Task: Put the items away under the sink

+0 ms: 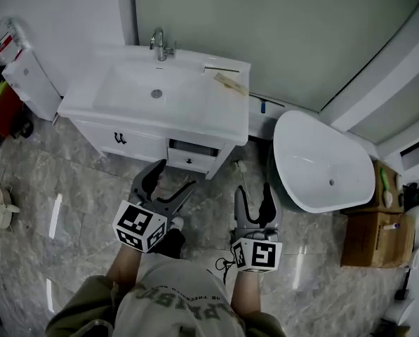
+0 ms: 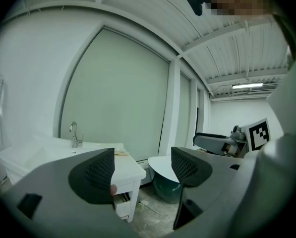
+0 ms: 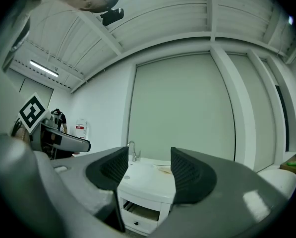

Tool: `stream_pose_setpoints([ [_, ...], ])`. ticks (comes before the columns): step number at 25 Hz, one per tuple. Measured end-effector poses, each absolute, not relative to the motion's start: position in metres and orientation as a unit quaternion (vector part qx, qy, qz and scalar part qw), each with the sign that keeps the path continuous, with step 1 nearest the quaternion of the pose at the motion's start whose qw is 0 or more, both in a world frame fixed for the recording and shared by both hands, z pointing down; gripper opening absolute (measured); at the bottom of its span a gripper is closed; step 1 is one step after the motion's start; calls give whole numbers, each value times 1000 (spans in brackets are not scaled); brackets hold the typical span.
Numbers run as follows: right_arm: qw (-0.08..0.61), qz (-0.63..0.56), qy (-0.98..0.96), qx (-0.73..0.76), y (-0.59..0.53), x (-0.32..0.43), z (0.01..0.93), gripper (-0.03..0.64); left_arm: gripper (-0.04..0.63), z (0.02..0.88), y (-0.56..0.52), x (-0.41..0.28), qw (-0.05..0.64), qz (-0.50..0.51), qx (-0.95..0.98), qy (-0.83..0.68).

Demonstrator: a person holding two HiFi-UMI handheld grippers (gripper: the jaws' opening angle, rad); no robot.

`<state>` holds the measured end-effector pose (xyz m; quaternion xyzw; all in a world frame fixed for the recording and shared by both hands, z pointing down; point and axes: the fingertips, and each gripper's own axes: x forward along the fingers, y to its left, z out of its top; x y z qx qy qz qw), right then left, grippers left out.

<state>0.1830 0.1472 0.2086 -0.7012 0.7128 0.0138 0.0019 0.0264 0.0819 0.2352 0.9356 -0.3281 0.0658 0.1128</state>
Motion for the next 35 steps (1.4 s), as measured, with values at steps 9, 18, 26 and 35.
stream_pose_setpoints([
  [9, -12, 14, 708, -706, 28, 192, 204, 255, 342, 227, -42, 32, 113, 65, 942, -310],
  [18, -37, 0, 688, -725, -21, 225, 223, 255, 342, 252, -101, 53, 127, 82, 944, -294],
  [26, -74, 7, 698, -712, -85, 267, 231, 255, 342, 263, -151, 63, 145, 83, 935, -313],
  [35, -106, 19, 734, -670, -198, 317, 241, 255, 342, 273, -235, 88, 153, 79, 911, -374],
])
